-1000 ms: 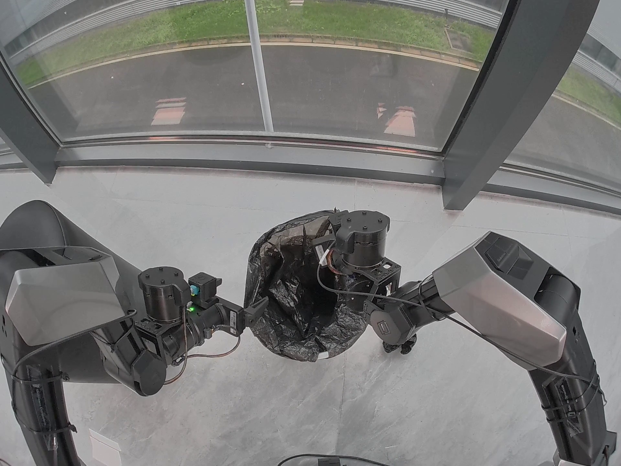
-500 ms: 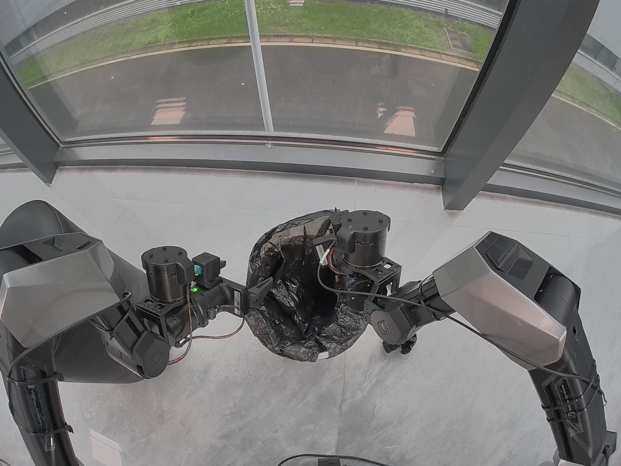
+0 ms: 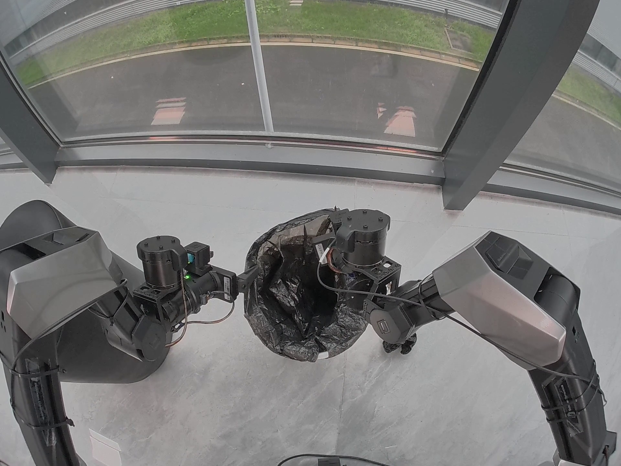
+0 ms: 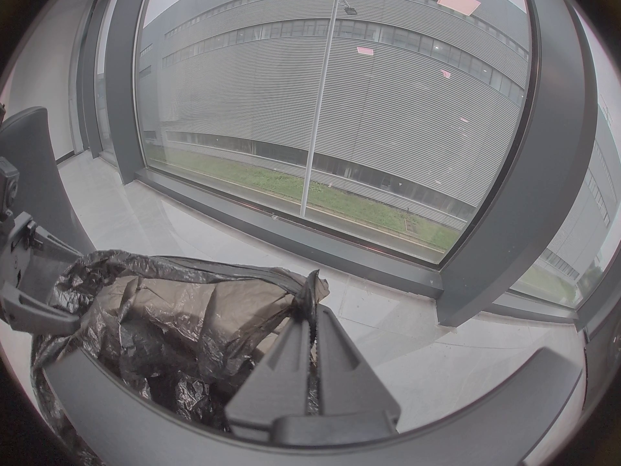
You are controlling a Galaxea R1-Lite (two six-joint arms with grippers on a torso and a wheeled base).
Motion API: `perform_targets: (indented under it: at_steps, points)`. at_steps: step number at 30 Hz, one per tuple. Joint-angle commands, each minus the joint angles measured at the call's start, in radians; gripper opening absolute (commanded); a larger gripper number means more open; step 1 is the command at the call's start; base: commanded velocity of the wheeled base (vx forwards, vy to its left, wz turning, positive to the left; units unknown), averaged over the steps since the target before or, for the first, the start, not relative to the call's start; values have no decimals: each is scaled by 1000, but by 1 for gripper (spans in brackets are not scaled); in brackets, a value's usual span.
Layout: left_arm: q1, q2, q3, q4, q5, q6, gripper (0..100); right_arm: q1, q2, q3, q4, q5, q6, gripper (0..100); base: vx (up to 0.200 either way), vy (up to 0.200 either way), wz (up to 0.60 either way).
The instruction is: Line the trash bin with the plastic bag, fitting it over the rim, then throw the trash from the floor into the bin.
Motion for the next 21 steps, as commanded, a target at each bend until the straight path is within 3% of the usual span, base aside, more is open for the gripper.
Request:
perform_targets:
  at_steps: [1, 21]
  points:
    - [19, 13, -15, 2, 0, 4, 100, 2, 4, -4, 0, 0, 0, 0, 0, 0, 0]
    - [53, 66, -60, 2, 0, 7, 100, -1, 24, -19, -19, 0, -2, 0, 0, 0, 0]
